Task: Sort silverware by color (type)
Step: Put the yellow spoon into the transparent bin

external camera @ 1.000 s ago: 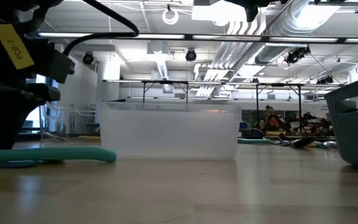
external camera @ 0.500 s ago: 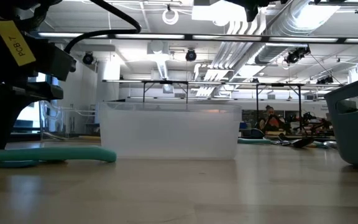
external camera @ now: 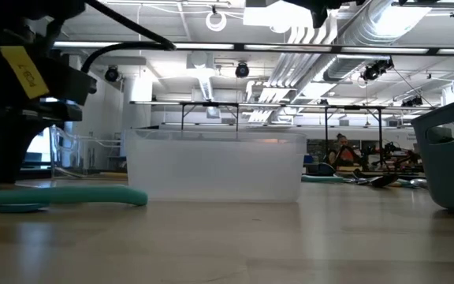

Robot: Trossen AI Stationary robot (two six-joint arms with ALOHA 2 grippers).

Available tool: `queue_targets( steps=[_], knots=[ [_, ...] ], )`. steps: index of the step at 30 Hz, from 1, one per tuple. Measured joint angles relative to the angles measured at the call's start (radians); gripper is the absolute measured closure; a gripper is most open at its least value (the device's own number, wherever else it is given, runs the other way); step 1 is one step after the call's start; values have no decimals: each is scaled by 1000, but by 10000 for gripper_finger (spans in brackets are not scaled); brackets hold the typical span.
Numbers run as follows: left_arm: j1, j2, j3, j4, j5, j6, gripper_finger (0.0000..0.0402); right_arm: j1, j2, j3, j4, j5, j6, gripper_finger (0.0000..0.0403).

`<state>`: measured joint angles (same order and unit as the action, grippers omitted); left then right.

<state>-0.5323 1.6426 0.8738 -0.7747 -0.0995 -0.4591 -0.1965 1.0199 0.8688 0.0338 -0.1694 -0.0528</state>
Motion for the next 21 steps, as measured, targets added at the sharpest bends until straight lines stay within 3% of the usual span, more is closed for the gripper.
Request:
queue_targets(
  steps=[12,21],
  knots=[
    [53,-128,2,-182,-4,27,377,0,0,0,-9,0,0,403],
    [115,-396,2,-198,24,-2,377,0,0,0,-9,-1,0,403]
  ],
)
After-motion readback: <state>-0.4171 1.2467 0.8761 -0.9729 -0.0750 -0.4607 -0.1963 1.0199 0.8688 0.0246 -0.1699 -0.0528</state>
